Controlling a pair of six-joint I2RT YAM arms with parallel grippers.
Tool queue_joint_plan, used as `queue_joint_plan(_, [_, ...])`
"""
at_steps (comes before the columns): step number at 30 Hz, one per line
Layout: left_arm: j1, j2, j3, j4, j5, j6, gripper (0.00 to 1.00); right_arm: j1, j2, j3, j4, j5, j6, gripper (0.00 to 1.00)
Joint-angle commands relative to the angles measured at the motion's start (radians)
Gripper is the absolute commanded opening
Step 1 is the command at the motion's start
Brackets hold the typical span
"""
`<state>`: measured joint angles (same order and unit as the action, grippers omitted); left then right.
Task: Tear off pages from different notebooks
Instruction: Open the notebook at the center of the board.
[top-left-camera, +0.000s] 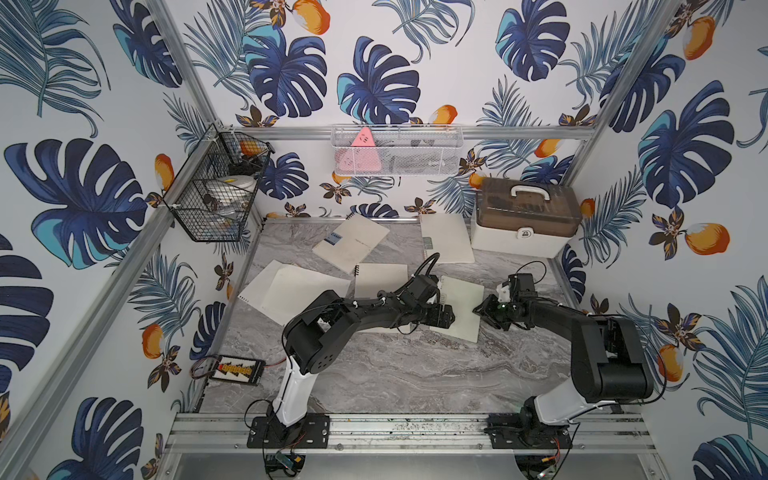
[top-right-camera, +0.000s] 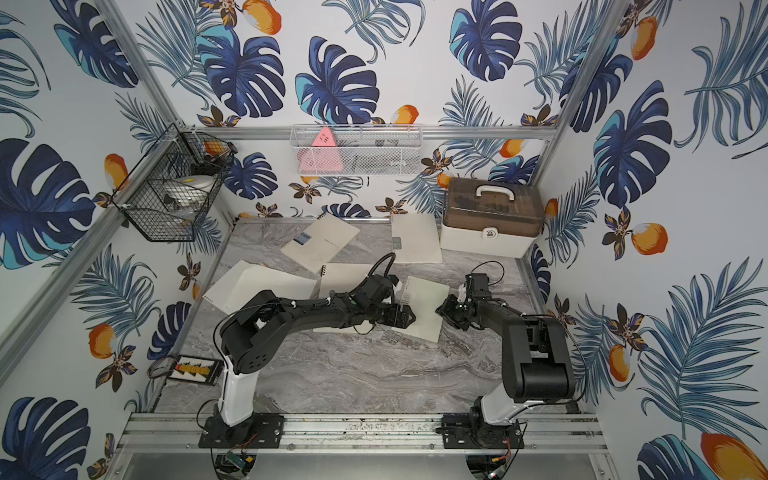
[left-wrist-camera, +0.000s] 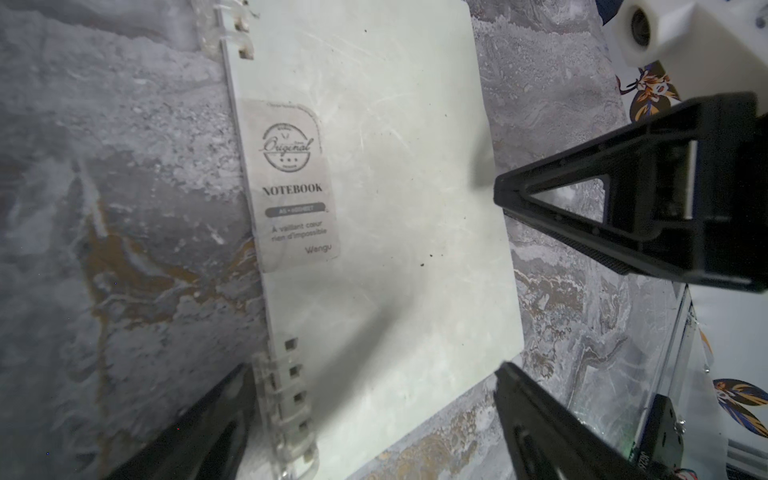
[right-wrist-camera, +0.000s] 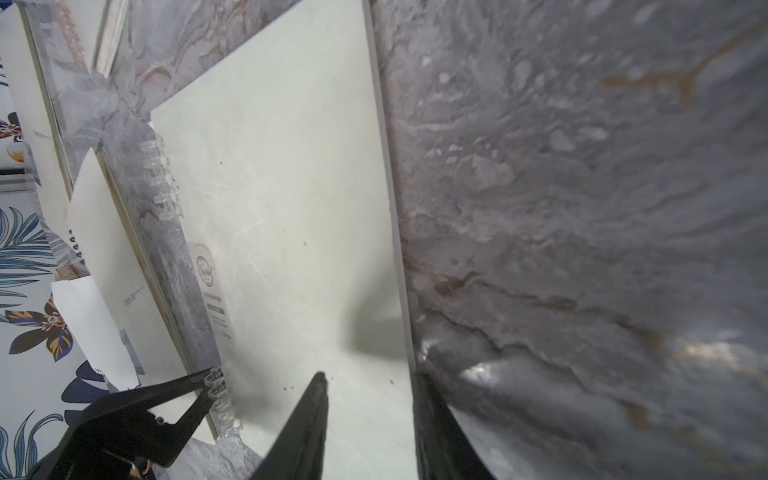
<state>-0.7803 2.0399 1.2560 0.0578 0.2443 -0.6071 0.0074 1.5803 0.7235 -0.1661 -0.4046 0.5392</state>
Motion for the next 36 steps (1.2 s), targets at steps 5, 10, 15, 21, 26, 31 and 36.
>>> queue_joint_plan(5, [-0.029,-0.011,-0.021,-0.005,0.065,-0.071,0.90,0.002,-0.075,-0.026,0.067,-0.083,0.043,0.27])
queue_joint_plan(10, [-0.042,-0.050,-0.063,0.033,0.079,-0.103,0.90,0.002,-0.110,-0.029,0.051,-0.113,0.043,0.27])
queue_joint_plan(15, [-0.045,-0.079,-0.107,0.067,0.085,-0.122,0.90,0.003,-0.124,-0.038,0.067,-0.183,0.065,0.34])
queue_joint_plan(21, [-0.045,-0.115,-0.180,0.174,0.103,-0.164,0.91,0.005,-0.122,-0.058,0.127,-0.301,0.101,0.35])
queue_joint_plan(26, [-0.045,-0.133,-0.218,0.251,0.117,-0.192,0.91,0.035,-0.153,-0.061,0.150,-0.321,0.135,0.32])
queue_joint_plan(31, [-0.031,-0.175,-0.268,0.313,0.117,-0.221,0.91,0.061,-0.165,-0.042,0.102,-0.271,0.105,0.19])
queue_joint_plan(36, [0.027,-0.288,-0.395,0.392,0.095,-0.292,0.98,0.088,-0.203,-0.019,0.052,-0.224,0.071,0.19])
